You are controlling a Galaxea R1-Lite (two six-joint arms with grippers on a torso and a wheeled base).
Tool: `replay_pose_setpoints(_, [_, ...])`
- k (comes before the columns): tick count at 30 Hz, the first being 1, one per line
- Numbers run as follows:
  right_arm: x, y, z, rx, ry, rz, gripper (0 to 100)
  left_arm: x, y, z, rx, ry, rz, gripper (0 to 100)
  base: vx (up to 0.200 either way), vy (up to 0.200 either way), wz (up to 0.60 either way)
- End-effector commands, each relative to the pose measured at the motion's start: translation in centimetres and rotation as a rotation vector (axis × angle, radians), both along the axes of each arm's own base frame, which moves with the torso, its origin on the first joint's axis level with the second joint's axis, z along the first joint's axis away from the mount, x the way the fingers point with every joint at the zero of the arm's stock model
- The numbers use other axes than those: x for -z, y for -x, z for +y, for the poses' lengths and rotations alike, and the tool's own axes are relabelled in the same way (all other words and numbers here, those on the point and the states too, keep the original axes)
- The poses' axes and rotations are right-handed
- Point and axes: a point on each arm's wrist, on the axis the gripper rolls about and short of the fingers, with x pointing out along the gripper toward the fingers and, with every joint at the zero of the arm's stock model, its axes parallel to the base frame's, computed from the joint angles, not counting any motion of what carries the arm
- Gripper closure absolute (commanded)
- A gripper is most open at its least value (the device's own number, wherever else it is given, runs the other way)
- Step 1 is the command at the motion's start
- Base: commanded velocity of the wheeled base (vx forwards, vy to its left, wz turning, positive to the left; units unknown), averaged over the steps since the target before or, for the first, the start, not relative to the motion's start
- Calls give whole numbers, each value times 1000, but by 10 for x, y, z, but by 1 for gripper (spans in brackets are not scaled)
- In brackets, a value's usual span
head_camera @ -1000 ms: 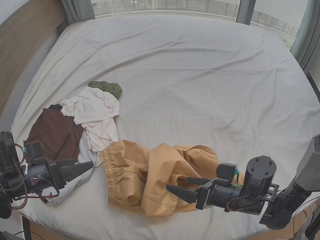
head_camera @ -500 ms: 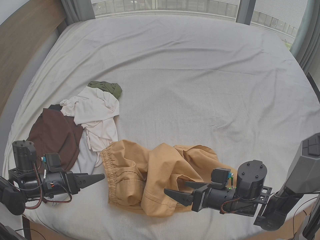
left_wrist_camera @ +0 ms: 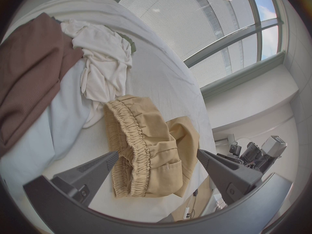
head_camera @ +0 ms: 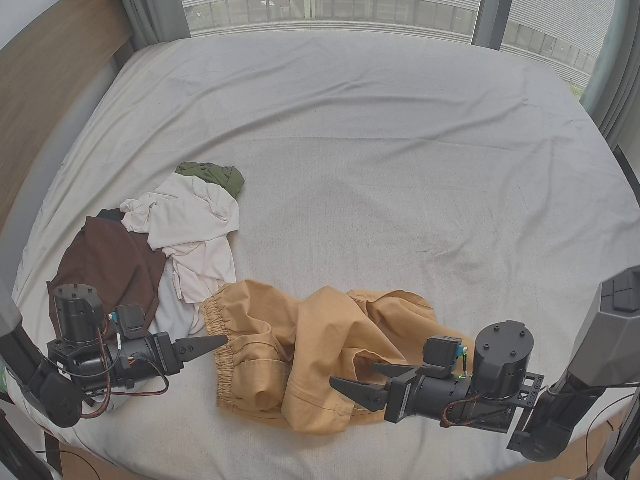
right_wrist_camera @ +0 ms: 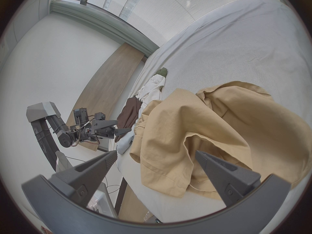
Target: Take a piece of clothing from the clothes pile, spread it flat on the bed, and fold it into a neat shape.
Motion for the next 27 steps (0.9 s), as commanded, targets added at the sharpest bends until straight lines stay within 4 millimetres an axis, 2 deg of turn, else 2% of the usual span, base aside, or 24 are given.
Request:
replay_pose_setpoints(1, [0,0,0,0,-2,-2,0,18,-5,-6,9,10,68,0,0,0,0])
replay_pose_setpoints(10, [0,0,0,-2,-1,-1,0,35,-12,-14,15,50,52,0,0,0,0])
replay_pose_setpoints(17, [0,1,2,-7,-1,-2,0,35,-8,-28,38,134,55,0,0,0,0])
replay_pose_setpoints(27, [0,2,3,-8,-1,-3,0,33,-5,-37,74,137,54,0,0,0,0])
